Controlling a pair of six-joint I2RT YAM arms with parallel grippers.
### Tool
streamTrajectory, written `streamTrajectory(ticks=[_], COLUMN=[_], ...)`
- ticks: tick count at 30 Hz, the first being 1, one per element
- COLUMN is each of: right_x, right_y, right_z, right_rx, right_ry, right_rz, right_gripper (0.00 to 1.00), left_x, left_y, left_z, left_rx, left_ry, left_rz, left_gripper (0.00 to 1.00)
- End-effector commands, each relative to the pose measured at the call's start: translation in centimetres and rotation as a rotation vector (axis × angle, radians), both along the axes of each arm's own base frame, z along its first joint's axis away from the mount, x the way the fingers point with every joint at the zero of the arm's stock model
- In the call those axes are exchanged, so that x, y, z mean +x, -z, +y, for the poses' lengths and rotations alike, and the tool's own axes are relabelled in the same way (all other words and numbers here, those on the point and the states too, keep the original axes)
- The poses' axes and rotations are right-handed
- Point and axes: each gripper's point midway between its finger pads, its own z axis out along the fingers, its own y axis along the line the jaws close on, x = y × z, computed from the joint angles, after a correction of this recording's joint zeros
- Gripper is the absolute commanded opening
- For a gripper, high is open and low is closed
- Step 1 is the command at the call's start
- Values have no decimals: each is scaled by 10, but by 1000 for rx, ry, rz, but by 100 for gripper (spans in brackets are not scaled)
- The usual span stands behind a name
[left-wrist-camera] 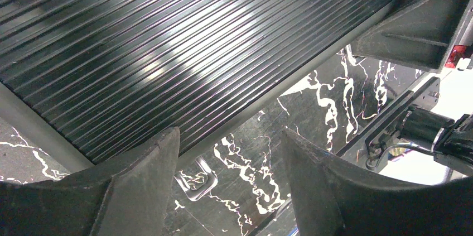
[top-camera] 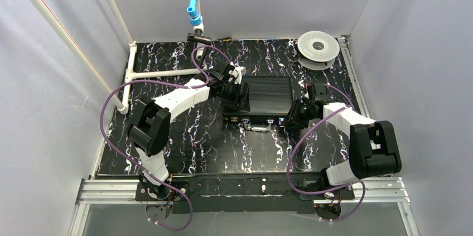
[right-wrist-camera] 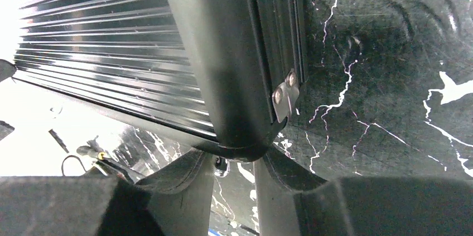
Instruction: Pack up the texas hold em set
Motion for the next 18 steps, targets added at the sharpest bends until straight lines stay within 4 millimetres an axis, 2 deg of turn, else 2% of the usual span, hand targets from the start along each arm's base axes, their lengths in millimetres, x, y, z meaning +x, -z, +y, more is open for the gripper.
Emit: streamTrajectory(ticks=[1,6,10,15,18], right_x=[-12,-20,-31,-26,-19], right_y=[21,23,31,31,29], right_z=[-16,-28,-28,-35,-49], right_rx=[-161,-217,-224,-270,-446], right_ry=[8,54,65,83,77], right_rz=[43,46,100,107,115], right_gripper=[37,40,43,45,45], left_x=[-4,-3,-3,-4,-3], left_y=[22,21,21,20,20], left_z=[19,17,18,18,18], left_rx=[103,98,101,98,97], left_ry=[-10,-9,-9,-8,-8], left_rz=[34,36,35,34,33], left_gripper=[67,68,67,68,68])
